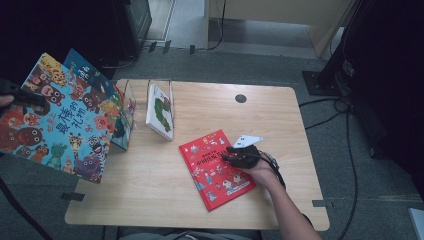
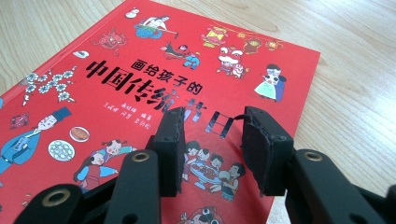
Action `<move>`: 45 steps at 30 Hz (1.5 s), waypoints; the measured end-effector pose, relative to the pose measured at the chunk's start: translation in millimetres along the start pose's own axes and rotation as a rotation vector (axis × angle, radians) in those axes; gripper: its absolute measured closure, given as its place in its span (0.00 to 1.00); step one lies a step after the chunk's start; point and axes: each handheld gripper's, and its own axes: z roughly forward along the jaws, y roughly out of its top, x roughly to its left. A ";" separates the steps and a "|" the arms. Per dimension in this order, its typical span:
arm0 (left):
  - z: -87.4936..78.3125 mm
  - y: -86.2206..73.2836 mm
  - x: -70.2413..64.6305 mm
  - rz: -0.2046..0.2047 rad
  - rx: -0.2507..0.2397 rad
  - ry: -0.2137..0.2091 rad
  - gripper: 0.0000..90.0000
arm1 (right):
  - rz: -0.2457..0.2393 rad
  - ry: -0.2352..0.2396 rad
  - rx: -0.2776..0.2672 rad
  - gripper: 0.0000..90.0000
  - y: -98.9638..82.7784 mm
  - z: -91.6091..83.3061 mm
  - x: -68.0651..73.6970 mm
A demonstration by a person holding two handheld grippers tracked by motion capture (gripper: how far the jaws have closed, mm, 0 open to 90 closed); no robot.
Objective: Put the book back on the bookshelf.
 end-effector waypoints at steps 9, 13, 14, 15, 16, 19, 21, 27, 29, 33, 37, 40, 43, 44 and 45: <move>11.2 31.0 -2.2 -0.056 -0.038 0.023 0.90 | 0.015 0.010 -0.014 0.66 0.1 1.7 0.2; 19.6 41.7 -5.4 -0.050 -0.047 0.019 0.90 | 0.014 0.006 -0.016 0.66 -0.3 1.7 1.2; 24.1 44.9 -7.4 -0.051 -0.053 0.023 0.90 | 0.012 0.005 -0.015 0.66 -0.3 1.6 1.4; 27.9 47.8 -8.9 -0.048 -0.048 0.021 0.90 | 0.012 0.003 -0.016 0.66 -0.4 1.7 1.7; 31.7 50.6 -10.3 -0.051 -0.048 0.023 0.90 | 0.011 0.002 -0.015 0.66 -0.5 1.7 2.0; 40.7 57.9 -11.5 -0.052 -0.049 0.022 0.90 | 0.006 -0.004 -0.020 0.66 -1.2 1.6 2.9; 47.1 62.4 -11.9 -0.058 -0.052 0.025 0.90 | 0.007 -0.007 -0.021 0.66 -1.6 1.3 3.4; 65.7 70.8 -12.5 -0.062 -0.048 0.043 0.89 | 0.022 0.003 -0.028 0.66 -3.1 0.2 4.1; 69.8 72.6 -12.0 -0.064 -0.037 0.050 0.89 | 0.016 0.000 -0.027 0.66 -3.2 0.0 4.6; 75.4 74.6 -16.6 -0.051 -0.032 0.074 0.89 | 0.014 -0.005 -0.027 0.66 -5.1 -2.0 5.5; 82.0 75.8 -22.2 -0.032 -0.016 0.100 0.88 | 0.014 -0.006 -0.024 0.66 -5.6 -3.0 5.3; 85.9 76.4 -26.3 -0.022 -0.001 0.127 0.88 | 0.012 -0.005 -0.024 0.66 -5.7 -3.2 5.1; 84.7 75.9 -27.2 -0.019 0.005 0.114 0.87 | 0.012 -0.004 -0.025 0.66 -5.8 -3.2 4.9; 84.2 75.8 -27.9 -0.013 0.013 0.131 0.87 | 0.014 -0.002 -0.026 0.66 -5.9 -3.2 4.8; 83.2 75.7 -28.5 -0.012 0.009 0.142 0.87 | 0.015 -0.002 -0.027 0.66 -5.9 -3.1 4.7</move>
